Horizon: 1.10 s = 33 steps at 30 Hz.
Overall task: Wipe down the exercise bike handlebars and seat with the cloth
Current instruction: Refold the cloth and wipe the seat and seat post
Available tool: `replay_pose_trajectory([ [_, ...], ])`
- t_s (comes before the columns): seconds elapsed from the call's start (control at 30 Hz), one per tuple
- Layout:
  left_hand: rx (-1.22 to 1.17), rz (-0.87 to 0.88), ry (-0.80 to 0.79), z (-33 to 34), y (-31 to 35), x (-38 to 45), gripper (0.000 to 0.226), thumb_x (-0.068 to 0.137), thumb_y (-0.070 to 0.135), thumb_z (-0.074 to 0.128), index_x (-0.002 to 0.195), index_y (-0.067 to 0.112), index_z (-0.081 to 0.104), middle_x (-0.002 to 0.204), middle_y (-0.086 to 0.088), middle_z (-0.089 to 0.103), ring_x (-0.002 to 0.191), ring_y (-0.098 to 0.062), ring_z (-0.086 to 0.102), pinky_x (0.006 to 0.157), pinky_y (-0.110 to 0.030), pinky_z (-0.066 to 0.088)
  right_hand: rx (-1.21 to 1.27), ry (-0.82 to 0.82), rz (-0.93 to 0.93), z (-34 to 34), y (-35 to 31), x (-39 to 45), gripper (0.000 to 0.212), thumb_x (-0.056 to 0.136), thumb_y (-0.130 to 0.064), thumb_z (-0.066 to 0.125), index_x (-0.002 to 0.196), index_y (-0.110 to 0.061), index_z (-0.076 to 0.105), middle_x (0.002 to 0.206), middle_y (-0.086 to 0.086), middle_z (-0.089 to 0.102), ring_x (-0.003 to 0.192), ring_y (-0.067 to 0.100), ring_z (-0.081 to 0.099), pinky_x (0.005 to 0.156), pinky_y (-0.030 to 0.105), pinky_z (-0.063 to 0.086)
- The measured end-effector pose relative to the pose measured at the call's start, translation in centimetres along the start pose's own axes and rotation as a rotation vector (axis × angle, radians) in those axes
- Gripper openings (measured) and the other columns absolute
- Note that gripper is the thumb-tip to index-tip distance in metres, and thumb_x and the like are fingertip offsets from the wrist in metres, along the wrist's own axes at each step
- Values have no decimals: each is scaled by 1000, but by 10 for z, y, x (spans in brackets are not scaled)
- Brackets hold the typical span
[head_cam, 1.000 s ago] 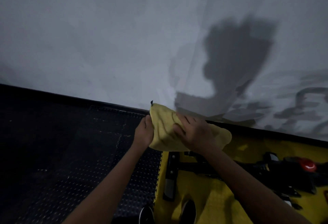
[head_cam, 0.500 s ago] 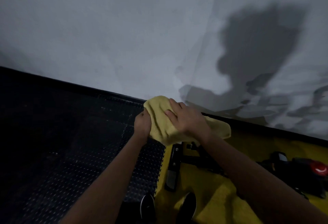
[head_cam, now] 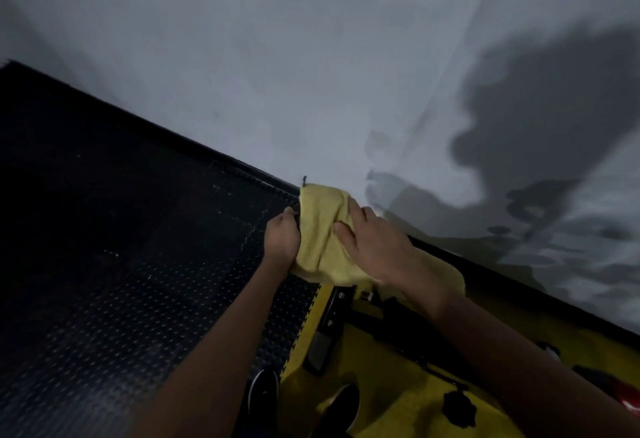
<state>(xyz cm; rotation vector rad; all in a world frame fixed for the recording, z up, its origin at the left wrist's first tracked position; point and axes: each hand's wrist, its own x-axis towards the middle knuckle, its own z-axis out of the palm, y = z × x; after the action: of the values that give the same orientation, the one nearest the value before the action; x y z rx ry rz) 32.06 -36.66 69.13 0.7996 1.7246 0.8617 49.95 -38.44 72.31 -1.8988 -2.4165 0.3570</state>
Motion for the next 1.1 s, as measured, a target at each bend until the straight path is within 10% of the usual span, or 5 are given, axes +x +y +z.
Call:
replay_pose_trajectory([
  [0.3,-71,-95,6,-3,4,-1,27,102,20,40,77,25,49,87,-1,55,96,-23,52,99,-48,49,340,-98,13,-1,-22,59,62,104,-60,18,155,-25,28,148,11,46,127,32,52,102,45,42],
  [0.67,-52,-10,154,4,-3,-6,41,100,26,45,64,11,58,67,-4,58,64,-18,53,62,-33,43,135,-115,-77,-13,66,-68,75,97,-64,17,153,-17,34,136,4,55,116,18,55,91,28,41],
  [0.97,3,-29,319,8,2,-6,46,99,25,48,55,14,51,56,1,51,53,-13,44,50,-28,36,326,-178,-120,-3,11,35,73,103,-59,21,159,-16,9,151,18,38,118,34,56,86,39,47],
  [1.1,9,-72,399,7,4,-12,47,100,28,48,54,16,49,55,4,46,52,-11,40,50,-27,35,537,-253,-82,-3,0,71,65,104,-59,21,158,-24,19,157,10,33,137,32,44,107,43,37],
])
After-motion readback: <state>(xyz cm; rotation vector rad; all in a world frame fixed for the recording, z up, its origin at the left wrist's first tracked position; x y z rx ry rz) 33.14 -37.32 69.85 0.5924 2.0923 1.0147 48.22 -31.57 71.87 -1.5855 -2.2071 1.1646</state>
